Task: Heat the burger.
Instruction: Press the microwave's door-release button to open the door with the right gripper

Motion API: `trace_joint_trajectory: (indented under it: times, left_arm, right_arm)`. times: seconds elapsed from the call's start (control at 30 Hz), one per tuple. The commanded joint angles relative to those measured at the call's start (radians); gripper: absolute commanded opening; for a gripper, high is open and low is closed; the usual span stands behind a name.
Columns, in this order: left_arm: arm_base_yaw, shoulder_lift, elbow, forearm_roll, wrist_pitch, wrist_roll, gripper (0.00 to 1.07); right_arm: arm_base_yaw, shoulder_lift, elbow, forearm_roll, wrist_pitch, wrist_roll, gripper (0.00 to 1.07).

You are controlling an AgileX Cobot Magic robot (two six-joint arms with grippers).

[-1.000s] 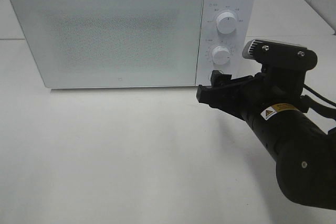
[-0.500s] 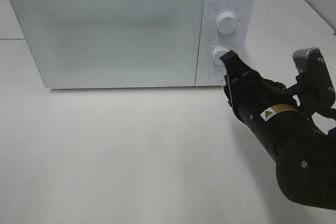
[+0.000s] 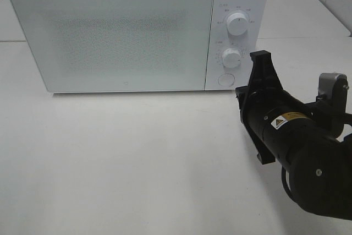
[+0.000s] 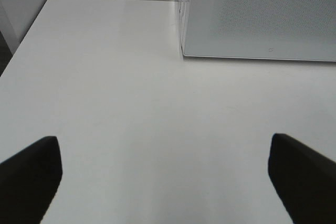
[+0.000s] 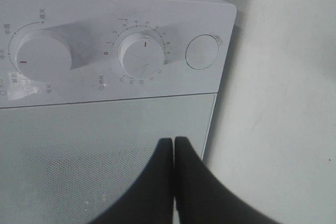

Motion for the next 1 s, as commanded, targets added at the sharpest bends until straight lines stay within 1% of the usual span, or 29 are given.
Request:
trace_joint_trajectory:
  times: [0.03, 0.07, 0.2, 0.27, 0.37, 0.43, 0.47, 0.5, 0.63, 0.7, 0.93, 1.0]
  left_arm:
    - [0.000, -0.014, 0.003, -0.001, -0.004, -0.007, 1.00]
    - [0.000, -0.014, 0.003, -0.001, -0.004, -0.007, 1.00]
    - [0.000, -0.014, 0.003, -0.001, -0.004, -0.007, 1.00]
    - [0.000, -0.014, 0.003, -0.001, -0.004, -0.007, 1.00]
    - [0.000, -0.014, 0.003, -0.001, -0.004, -0.007, 1.00]
    - [0.000, -0.014, 0.003, -0.001, -0.004, -0.007, 1.00]
    - [0.000, -0.014, 0.003, -0.001, -0.004, -0.007, 1.00]
    - [0.000, -0.014, 0.003, -0.001, -0.004, -0.007, 1.00]
    - [0.000, -0.014, 0.003, -0.001, -0.004, -0.007, 1.00]
    - [0.000, -0.014, 0.003, -0.001, -0.004, -0.007, 1.00]
    - [0.000, -0.014, 0.003, -0.001, -0.004, -0.007, 1.00]
    - [0.000, -0.014, 0.003, -0.001, -0.004, -0.007, 1.00]
  right_arm:
    - [-0.027, -0.002, -0.009, -0.019, 0.007, 0.011, 0.00]
    - [-0.049, -0.002, -0.009, -0.032, 0.007, 0.019, 0.00]
    - [-0.080, -0.002, -0.010, -0.058, 0.014, 0.037, 0.00]
    - [-0.109, 0.011, -0.010, -0.098, 0.023, 0.072, 0.00]
    - [-0.118, 0.021, -0.010, -0.110, 0.023, 0.094, 0.00]
    - [-0.144, 0.080, -0.025, -0.163, 0.021, 0.192, 0.00]
    - [-0.144, 0.080, -0.025, -0.163, 0.021, 0.192, 0.00]
    - [-0.157, 0.114, -0.045, -0.193, 0.021, 0.242, 0.00]
    - [-0.179, 0.154, -0.079, -0.232, 0.015, 0.292, 0.00]
    - [-0.202, 0.192, -0.114, -0.266, 0.012, 0.313, 0.00]
    - [-0.244, 0.240, -0.177, -0.278, 0.027, 0.308, 0.00]
    - [-0.268, 0.269, -0.204, -0.304, 0.040, 0.309, 0.00]
